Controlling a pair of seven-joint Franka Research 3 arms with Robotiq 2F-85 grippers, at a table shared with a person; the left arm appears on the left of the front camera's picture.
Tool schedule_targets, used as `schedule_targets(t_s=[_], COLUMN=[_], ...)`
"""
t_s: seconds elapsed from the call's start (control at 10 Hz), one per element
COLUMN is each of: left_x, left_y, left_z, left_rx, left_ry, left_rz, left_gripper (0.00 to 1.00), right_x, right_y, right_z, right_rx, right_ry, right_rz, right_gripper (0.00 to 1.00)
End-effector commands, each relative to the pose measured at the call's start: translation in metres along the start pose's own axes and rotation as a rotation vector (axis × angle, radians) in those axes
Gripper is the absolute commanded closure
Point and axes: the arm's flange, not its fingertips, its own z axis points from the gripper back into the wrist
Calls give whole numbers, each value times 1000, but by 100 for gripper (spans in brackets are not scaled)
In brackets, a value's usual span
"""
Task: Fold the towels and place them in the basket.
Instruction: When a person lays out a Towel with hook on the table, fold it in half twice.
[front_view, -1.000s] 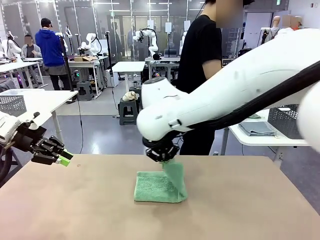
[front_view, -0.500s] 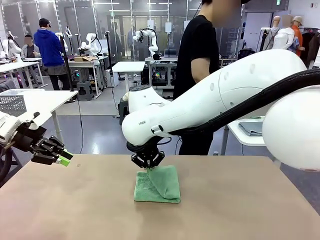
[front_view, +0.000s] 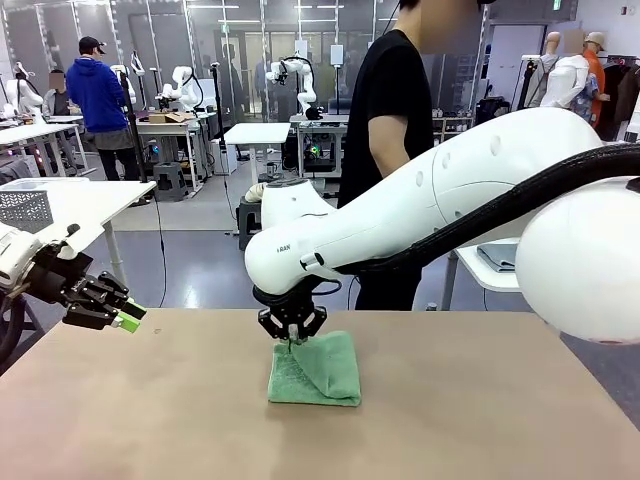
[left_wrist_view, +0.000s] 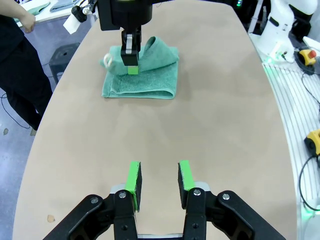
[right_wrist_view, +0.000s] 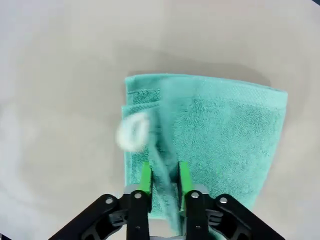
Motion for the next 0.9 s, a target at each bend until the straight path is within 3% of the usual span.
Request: schedule_targets(t_s=[0.0,0.1,0.2,0.3,0.4,0.5,0.8], left_x=[1,1,1,1,1,1,1], left_y=[-1,-1,-1,-1,-1,-1,-1], left_z=[3,3,3,3,3,3,3], left_rx=[-1,-1,-1,-1,-1,-1,-1], left_ry=[-11,-11,-11,-11,-11,-11,-11], left_rz=[-14,-14,-14,-14,-14,-14,-14], left_gripper=[60,60,60,60,60,60,60], right_x=[-10,-12,-17,-25,-34,-42,-61], right_y=[0,-1,-6,-16,-33,-56,-131], right_z=[1,4,11,21,31,37,42], right_rx=[31,31,37,40,42,42,90], right_ry=[-48,-49,-56,-61,-60,-27,-2], right_rz=[-28,-29,-30,-27,-20,2,65], right_gripper=[72,36,53,17,33,0,0])
